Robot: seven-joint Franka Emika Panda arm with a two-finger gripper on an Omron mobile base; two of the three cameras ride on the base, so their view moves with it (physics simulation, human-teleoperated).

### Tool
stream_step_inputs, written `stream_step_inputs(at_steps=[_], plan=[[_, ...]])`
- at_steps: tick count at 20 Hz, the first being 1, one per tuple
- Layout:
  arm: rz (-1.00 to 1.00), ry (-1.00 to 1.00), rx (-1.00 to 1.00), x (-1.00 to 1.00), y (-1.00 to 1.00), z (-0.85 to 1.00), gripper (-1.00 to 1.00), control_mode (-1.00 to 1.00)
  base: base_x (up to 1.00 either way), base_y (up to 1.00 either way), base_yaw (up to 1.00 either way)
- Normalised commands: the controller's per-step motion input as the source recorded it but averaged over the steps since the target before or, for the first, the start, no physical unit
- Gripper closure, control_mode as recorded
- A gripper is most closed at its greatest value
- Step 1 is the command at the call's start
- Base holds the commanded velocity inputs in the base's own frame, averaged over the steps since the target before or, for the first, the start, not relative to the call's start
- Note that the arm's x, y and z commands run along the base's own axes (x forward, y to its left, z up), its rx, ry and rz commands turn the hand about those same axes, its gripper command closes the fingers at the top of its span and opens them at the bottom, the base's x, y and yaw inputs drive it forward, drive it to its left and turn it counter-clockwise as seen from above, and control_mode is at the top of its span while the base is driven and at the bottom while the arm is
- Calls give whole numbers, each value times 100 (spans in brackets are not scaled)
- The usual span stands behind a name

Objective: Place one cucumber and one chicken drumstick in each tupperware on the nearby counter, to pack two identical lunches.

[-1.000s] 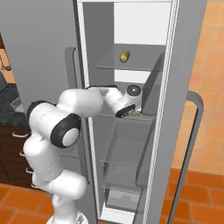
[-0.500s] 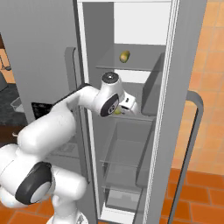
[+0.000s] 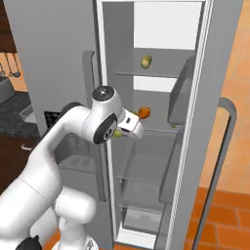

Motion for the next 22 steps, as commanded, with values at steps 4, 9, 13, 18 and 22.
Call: stream_step_inputs(at_steps=[4, 9, 13, 18, 22], plan=[[0, 0, 0, 0, 0, 0, 100, 100, -75, 100, 37], [0, 0, 0, 0, 0, 0, 100, 100, 5, 100, 19], [0, 0, 0, 0, 0, 0, 100, 100, 47, 100, 8], [0, 0, 0, 0, 0, 0, 100, 100, 93, 100, 0], [0, 0, 0, 0, 0, 0, 100, 100, 100, 93, -10]])
